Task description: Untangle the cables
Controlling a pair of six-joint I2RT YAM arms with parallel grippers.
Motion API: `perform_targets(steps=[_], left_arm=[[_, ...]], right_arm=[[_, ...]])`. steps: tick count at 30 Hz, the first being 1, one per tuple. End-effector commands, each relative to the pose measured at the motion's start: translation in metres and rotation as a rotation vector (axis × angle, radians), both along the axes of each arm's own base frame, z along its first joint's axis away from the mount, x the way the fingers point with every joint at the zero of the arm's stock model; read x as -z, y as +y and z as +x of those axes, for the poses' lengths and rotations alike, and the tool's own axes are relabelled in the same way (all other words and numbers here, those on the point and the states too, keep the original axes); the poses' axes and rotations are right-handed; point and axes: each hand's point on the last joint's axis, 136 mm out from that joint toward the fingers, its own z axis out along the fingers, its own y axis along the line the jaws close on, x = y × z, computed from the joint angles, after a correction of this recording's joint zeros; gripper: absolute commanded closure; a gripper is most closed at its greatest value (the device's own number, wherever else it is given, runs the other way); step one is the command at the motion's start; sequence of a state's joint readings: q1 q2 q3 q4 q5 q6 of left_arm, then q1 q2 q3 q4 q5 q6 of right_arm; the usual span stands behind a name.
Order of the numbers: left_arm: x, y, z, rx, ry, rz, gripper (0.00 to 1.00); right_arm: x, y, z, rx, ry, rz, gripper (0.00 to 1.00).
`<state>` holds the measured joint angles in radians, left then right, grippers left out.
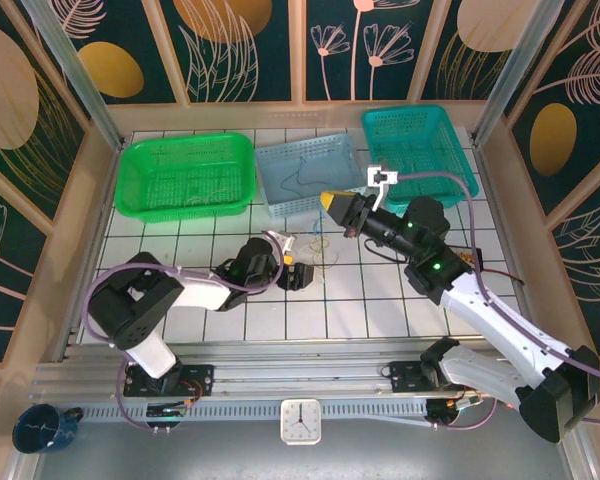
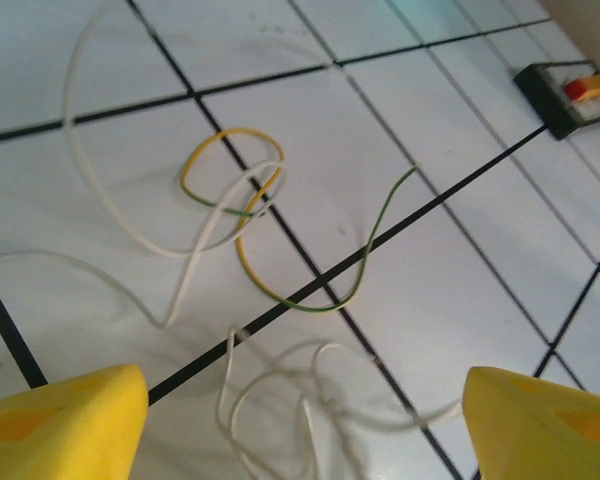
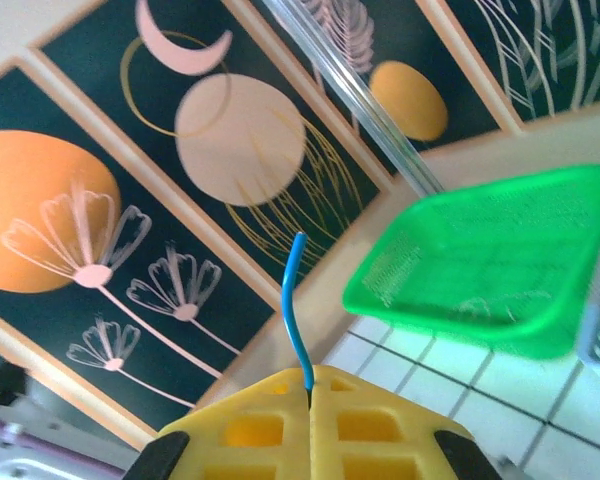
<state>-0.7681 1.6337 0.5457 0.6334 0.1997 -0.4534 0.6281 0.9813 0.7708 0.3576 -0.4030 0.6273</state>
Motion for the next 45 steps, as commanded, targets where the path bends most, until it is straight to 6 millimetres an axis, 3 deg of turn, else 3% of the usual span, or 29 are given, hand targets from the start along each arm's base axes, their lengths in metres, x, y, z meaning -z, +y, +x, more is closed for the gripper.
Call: perform_targets(steps=[1,6,11,21,29,34,40,45], left_arm=[[-0.01,0.008,-0.007,0.005,-0.02,0.009,0.14],[-0.026,0.015,-0.016,0.023,-0.054,-0.005,0.1],[-0.047,0.013,-0.022,0.059,-0.1,-0.039,0.07],[-0.089,-0.01,-0.001,0.065,-0.182,-0.132,0.1],[-0.096,-0.032,0.017,0.081,-0.197,-0.158,0.22],[-0.084,-0.03,0.022,0.049,-0.195,-0.148,0.35],[-0.056,-0.017,0.015,0.02,-0.164,-0.123,0.66],[-0.036,-0.008,0.007,0.01,-0.131,-0.103,0.68]], right_arm=[[0.01,-0.007,0.005,0.048,-0.016,-0.012,1.0],[0.041,-0.005,0.006,0.037,0.041,-0.04,1.0],[0.058,-0.002,0.005,0.022,0.074,-0.052,1.0],[0.054,0.008,-0.006,-0.028,0.077,-0.039,1.0],[0.04,0.026,-0.024,-0.081,0.048,-0.034,1.0],[0.02,0.03,-0.031,-0.098,0.019,-0.015,1.0],[-0.037,0.019,-0.038,-0.082,-0.08,0.046,1.0],[-0.087,0.004,-0.039,-0.041,-0.172,0.1,1.0]])
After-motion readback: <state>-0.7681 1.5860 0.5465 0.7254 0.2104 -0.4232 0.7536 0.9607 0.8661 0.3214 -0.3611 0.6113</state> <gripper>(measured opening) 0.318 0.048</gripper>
